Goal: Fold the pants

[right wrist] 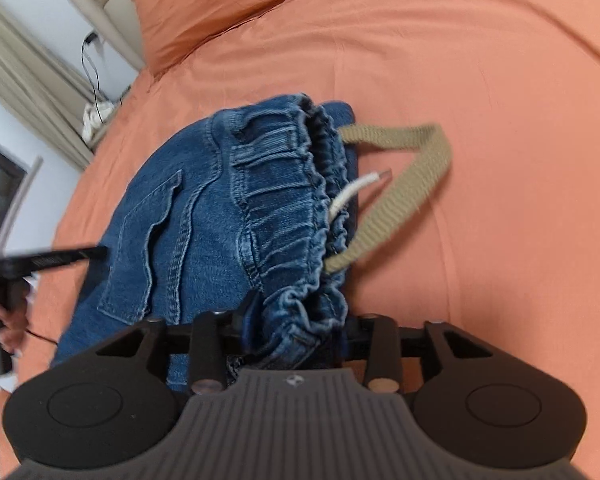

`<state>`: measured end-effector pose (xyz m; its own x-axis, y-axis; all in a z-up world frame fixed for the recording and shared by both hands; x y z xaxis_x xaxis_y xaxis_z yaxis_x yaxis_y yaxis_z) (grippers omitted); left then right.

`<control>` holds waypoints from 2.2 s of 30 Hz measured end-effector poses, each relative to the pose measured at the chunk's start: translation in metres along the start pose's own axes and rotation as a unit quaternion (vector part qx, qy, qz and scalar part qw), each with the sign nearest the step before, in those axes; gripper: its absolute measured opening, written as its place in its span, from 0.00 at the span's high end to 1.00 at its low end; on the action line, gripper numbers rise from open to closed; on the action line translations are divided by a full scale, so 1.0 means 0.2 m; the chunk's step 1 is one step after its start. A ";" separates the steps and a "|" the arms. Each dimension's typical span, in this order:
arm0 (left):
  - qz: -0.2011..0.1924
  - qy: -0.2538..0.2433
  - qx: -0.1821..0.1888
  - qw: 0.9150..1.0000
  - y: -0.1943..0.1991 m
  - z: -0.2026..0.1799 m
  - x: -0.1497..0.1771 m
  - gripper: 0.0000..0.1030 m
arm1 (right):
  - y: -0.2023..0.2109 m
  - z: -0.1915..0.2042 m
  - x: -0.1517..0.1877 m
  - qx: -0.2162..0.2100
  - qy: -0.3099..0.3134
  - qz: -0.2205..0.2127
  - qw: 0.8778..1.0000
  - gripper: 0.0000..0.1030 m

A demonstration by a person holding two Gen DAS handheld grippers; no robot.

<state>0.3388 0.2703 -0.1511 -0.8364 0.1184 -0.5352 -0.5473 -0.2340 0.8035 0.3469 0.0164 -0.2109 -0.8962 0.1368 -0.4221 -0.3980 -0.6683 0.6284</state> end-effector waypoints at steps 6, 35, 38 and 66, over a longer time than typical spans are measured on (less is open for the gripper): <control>-0.072 -0.033 -0.043 0.996 0.57 0.12 -0.14 0.67 | 0.23 0.30 -0.05 0.062 0.133 -0.023 0.989 0.45; -0.156 0.058 -0.121 0.979 1.51 -0.40 0.83 0.25 | 1.03 1.01 0.92 0.087 0.291 -0.182 0.935 0.08; -0.127 0.089 -0.110 0.982 1.44 -0.42 0.90 0.25 | 0.97 0.98 0.94 0.097 0.285 -0.174 0.937 0.08; -0.082 0.102 -0.092 0.987 1.29 -0.48 0.95 0.25 | 0.78 0.87 0.91 0.089 0.225 -0.126 0.962 0.07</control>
<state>0.0428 0.1390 -0.0711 -0.7028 -0.0237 -0.7110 -0.6449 -0.4008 0.6508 0.0868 0.0639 -0.0761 -0.6072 -0.0797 -0.7906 -0.6548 -0.5134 0.5547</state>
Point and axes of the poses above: each gripper's, at about its wrist camera, not at the fingertips, and y roughly against the way its jaws point, z to its left, x to its underside, the point moved 2 cm from there along -y, roughly the way its jaws point, and after that the axes turned 13 degrees about -x, right-handed, at the moved point
